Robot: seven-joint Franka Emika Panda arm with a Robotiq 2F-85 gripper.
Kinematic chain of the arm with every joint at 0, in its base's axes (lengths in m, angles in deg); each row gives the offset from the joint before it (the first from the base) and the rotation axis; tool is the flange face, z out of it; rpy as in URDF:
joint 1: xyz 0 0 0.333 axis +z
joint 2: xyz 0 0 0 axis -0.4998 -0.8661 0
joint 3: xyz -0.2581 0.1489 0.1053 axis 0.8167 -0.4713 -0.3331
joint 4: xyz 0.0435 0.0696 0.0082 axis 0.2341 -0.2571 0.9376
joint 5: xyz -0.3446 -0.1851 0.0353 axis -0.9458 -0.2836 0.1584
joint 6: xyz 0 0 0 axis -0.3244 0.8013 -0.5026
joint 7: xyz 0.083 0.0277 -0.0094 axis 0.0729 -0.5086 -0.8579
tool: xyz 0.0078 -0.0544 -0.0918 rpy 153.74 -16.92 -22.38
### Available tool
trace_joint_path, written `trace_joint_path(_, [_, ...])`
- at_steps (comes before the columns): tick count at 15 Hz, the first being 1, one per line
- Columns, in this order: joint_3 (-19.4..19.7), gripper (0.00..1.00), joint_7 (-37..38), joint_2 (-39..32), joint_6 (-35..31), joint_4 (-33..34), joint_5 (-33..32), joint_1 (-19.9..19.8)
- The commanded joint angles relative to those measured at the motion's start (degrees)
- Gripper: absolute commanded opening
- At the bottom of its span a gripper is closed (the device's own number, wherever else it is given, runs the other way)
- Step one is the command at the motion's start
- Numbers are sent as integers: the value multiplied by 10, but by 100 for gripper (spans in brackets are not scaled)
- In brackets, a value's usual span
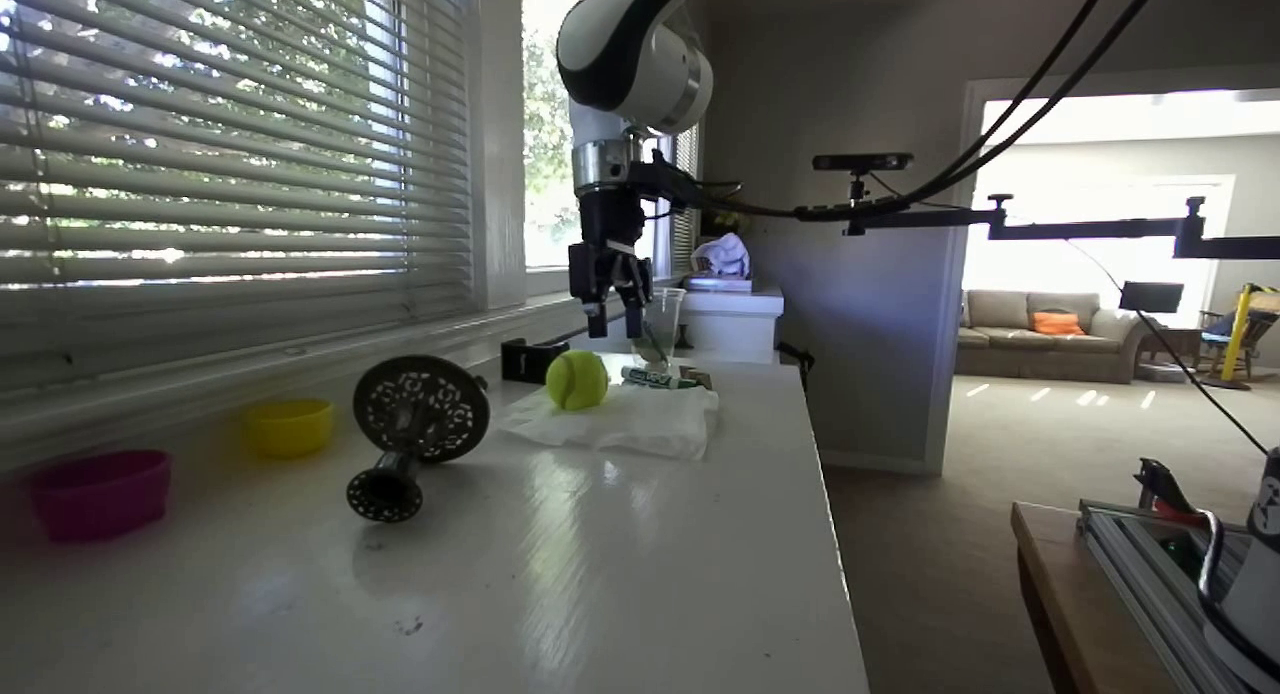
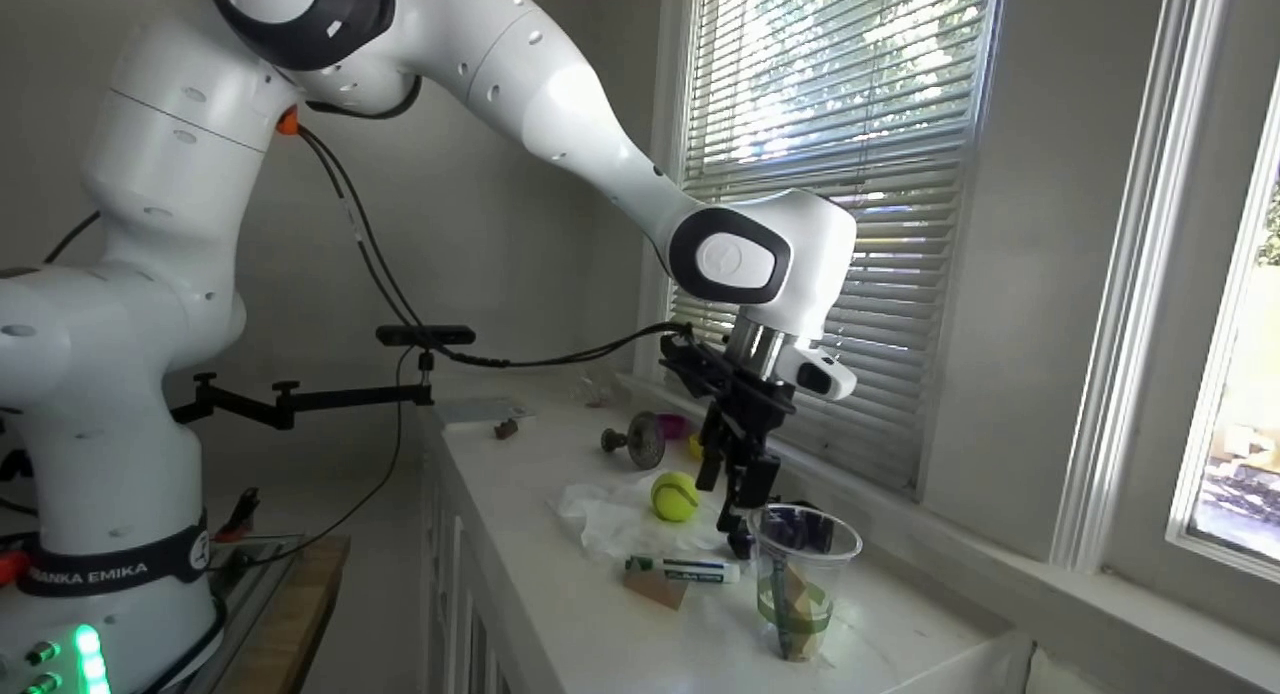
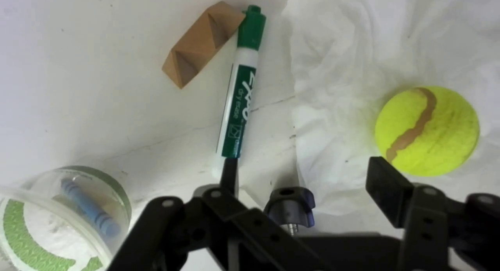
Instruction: Move the black object to the left
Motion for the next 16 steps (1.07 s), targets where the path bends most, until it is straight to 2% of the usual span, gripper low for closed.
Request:
trace_joint_path(1, [-2, 83, -1, 36, -29, -39, 19, 5])
trace_joint_path(4, [-3, 83, 12, 43, -50, -35, 16, 13])
trace_joint_path(6, [-5, 91, 15, 49, -63, -34, 14, 17])
trace_joint_path(7, [-4, 89, 17, 53, -66, -35, 14, 18])
trace_joint_path(8, [-3, 99, 28, 58, -65, -37, 11, 20])
trace_joint_path(10, [0, 98, 61, 85, -38, -48, 9, 24])
trace_joint_path(12, [2, 100, 117, 139, 28, -74, 5, 32])
trace_joint_path(14, [-4, 100, 143, 187, 78, -104, 11, 40])
trace_joint_path(16, [-9, 82, 182, 231, 116, -129, 16, 50])
